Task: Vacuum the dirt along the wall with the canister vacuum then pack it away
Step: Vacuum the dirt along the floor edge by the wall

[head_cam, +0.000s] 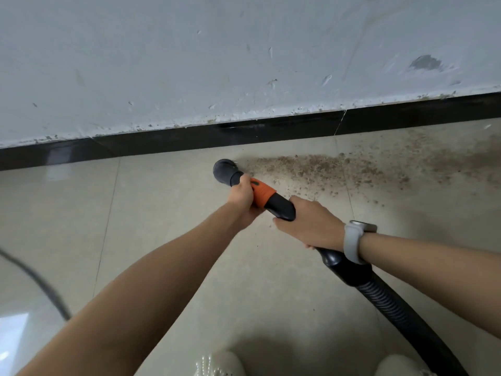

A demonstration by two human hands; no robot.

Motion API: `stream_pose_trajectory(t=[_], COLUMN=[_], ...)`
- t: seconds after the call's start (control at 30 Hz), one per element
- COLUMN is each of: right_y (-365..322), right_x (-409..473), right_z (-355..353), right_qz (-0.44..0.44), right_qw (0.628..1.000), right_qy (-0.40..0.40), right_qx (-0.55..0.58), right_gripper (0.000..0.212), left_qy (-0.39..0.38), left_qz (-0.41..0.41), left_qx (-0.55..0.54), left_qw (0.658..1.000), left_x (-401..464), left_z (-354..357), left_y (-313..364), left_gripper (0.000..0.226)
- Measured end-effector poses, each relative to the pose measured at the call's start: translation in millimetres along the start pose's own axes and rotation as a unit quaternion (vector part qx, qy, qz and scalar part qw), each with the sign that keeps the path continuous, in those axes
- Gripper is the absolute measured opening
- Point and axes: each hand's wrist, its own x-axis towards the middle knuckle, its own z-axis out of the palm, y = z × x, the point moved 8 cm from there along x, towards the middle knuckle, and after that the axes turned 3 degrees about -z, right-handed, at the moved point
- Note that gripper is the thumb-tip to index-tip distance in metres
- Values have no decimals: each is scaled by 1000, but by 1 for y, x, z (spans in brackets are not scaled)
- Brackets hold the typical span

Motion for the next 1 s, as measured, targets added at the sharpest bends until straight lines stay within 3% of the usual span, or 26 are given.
stream_pose_trajectory(t=[0.17,0.4,0.5,0.57,0.63,0.73,0.83,0.9,1.0], right_y=[-13,-19,-20,-18,-15,-12,-5,1,9], right_x=[21,14,13,15,17,19,22,23,26], right_z=[10,39,38,30,22,13,3,-8,-24], right_qz=[8,-7,-26,-38,-38,-34,-12,9,41], right_qw=[1000,997,998,997,997,996,992,989,983], right_qy=[9,-71,-60,-36,-7,29,63,92,134], right_qx=[16,35,-6,-48,-61,-80,-112,-118,-119], right_gripper=[19,19,21,22,22,25,28,28,29], left_qy=[6,120,77,25,1,26,96,146,189], left_qz=[26,13,1,-3,19,77,109,107,61], left_qx=[-7,32,64,164,321,550,657,665,650], left_qw=[1000,992,995,986,947,831,740,725,733], left_x=[9,13,4,0,0,11,25,34,45], left_z=[-9,-56,-64,-67,-79,-109,-150,-180,-219], left_y=[20,-1,0,3,10,19,27,26,10], left_gripper=[23,20,24,34,42,50,64,75,95])
